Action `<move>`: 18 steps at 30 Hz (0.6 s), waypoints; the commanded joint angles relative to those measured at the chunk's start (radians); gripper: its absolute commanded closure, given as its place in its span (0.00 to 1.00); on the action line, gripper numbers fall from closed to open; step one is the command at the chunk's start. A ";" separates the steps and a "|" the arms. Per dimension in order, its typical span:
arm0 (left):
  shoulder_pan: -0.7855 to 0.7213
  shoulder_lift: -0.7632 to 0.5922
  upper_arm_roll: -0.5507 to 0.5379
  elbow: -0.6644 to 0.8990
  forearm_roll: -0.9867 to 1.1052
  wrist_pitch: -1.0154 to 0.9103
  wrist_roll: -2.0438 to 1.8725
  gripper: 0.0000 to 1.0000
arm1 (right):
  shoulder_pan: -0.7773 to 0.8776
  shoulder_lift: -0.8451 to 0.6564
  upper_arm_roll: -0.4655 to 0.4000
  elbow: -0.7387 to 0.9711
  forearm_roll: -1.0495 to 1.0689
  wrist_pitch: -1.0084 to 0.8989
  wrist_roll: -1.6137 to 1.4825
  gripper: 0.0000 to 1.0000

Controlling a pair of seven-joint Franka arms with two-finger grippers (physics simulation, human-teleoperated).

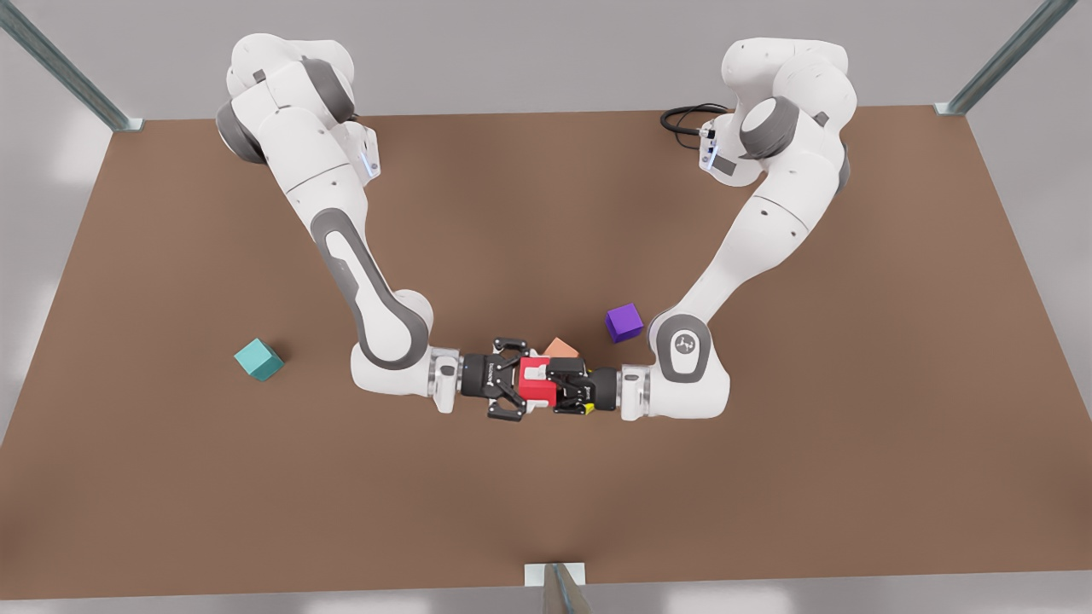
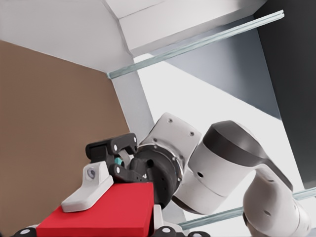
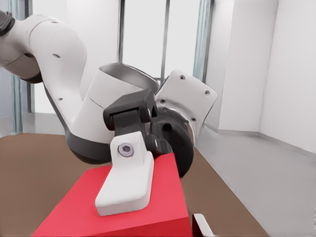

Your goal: Pick up red wooden cube and pass to hand red wooden cube and place in blue wooden cube

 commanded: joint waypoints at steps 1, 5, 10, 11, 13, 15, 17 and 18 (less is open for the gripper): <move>0.000 -0.001 0.000 0.002 -0.019 -0.010 0.098 0.55 | 0.002 -0.002 0.002 0.001 0.006 0.004 -0.041 0.39; -0.001 -0.002 -0.002 0.002 -0.019 -0.002 0.098 0.55 | 0.000 -0.002 0.002 0.001 0.004 0.003 -0.041 0.39; -0.001 -0.001 -0.002 0.002 -0.019 -0.004 0.098 0.54 | -0.001 -0.002 0.002 0.000 0.003 0.003 -0.041 0.39; -0.001 -0.001 -0.002 0.000 -0.019 -0.002 0.098 0.52 | -0.001 -0.002 0.002 0.000 0.003 0.003 -0.041 0.39; -0.001 -0.002 -0.002 -0.003 -0.050 -0.002 0.096 0.00 | -0.003 -0.002 0.002 0.000 0.003 0.003 -0.041 0.39; -0.001 -0.001 -0.003 -0.006 -0.052 -0.002 0.098 0.00 | -0.003 -0.002 0.002 0.000 0.003 0.003 -0.041 0.39; 0.000 -0.004 -0.003 -0.009 -0.082 -0.002 0.096 0.00 | -0.003 -0.002 0.002 0.000 0.003 0.003 -0.039 0.39; 0.002 -0.004 -0.003 -0.009 -0.082 -0.002 0.096 0.00 | -0.003 -0.002 0.002 -0.002 0.003 0.003 -0.039 0.39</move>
